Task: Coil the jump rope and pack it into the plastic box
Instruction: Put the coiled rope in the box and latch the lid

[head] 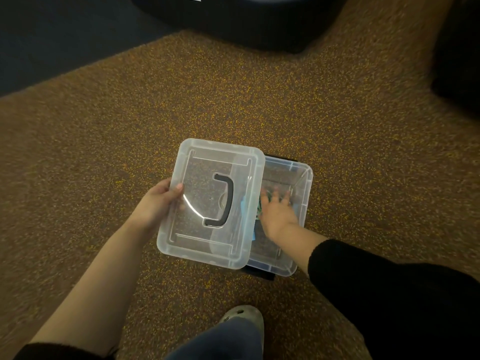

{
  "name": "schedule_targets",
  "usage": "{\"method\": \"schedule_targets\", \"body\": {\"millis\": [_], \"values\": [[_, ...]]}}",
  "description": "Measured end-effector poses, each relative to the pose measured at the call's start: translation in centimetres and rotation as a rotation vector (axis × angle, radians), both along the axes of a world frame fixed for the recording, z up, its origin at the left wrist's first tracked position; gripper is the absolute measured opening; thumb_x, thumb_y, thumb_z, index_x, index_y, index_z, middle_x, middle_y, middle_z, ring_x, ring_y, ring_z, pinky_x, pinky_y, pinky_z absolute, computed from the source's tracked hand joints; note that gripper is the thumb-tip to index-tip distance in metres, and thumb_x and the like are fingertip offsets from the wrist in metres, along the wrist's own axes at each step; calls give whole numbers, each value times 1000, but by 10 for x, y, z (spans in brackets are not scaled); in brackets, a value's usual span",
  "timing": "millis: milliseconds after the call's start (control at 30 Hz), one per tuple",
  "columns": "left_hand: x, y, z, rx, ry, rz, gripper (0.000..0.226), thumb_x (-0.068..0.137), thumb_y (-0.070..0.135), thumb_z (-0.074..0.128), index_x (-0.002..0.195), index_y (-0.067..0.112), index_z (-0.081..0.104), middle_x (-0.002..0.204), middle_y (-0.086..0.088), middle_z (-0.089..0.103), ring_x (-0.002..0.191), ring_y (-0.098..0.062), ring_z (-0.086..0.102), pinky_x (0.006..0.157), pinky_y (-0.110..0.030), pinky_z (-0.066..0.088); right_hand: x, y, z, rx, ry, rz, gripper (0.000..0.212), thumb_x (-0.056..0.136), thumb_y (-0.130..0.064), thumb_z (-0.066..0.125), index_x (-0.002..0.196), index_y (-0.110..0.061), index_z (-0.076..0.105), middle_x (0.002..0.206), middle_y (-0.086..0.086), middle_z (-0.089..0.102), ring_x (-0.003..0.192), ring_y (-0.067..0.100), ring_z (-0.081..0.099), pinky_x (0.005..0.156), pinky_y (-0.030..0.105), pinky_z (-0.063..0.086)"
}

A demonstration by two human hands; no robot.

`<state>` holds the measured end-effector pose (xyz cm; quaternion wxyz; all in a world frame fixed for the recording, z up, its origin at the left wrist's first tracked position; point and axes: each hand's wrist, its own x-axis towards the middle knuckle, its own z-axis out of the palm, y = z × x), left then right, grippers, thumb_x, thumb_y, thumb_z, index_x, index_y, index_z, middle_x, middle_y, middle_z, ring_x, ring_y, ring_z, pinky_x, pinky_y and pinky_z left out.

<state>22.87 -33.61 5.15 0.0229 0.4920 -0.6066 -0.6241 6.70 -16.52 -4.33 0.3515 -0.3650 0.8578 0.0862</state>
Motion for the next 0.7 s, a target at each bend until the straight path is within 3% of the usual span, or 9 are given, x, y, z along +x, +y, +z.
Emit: {"method": "schedule_targets", "body": {"millis": [133, 267, 400, 533, 700], "values": [[-3, 1, 4, 10, 13, 28, 21, 99, 22, 44, 83, 20, 57, 55, 10, 61, 51, -5, 59, 60, -29, 44, -5, 6, -4, 80, 41, 271, 86, 89, -7, 51, 149, -21, -9, 156, 3, -23, 143, 38, -11, 115, 48, 17], [0, -1, 4, 8, 13, 40, 17, 98, 23, 45, 90, 19, 59, 55, 14, 63, 51, -2, 61, 63, -30, 45, 1, 7, -7, 190, 133, 318, 73, 96, -22, 43, 150, -15, -6, 153, 10, -29, 141, 42, -15, 116, 50, 12], [1, 0, 2, -13, -4, 42, 18, 98, 23, 45, 100, 14, 60, 69, 6, 66, 60, -7, 64, 63, -29, 47, 6, -1, -11, 213, 26, 112, 68, 98, -33, 37, 150, -10, -2, 150, 24, -30, 139, 51, -12, 113, 52, 15], [2, -4, -2, -5, -18, 36, 19, 97, 25, 46, 100, 13, 60, 77, 1, 64, 72, -18, 62, 67, -34, 48, 10, -14, -10, 89, -83, -122, 62, 99, -38, 29, 146, 1, 19, 154, 19, -23, 140, 48, -11, 113, 53, 13], [2, -9, -8, 15, -6, 47, 17, 98, 24, 46, 96, 15, 60, 58, 9, 62, 53, -5, 60, 63, -32, 45, 17, -11, -21, -151, 25, -285, 48, 100, -32, 32, 140, -6, 29, 157, 22, -7, 141, 48, -7, 113, 60, 12]]}}
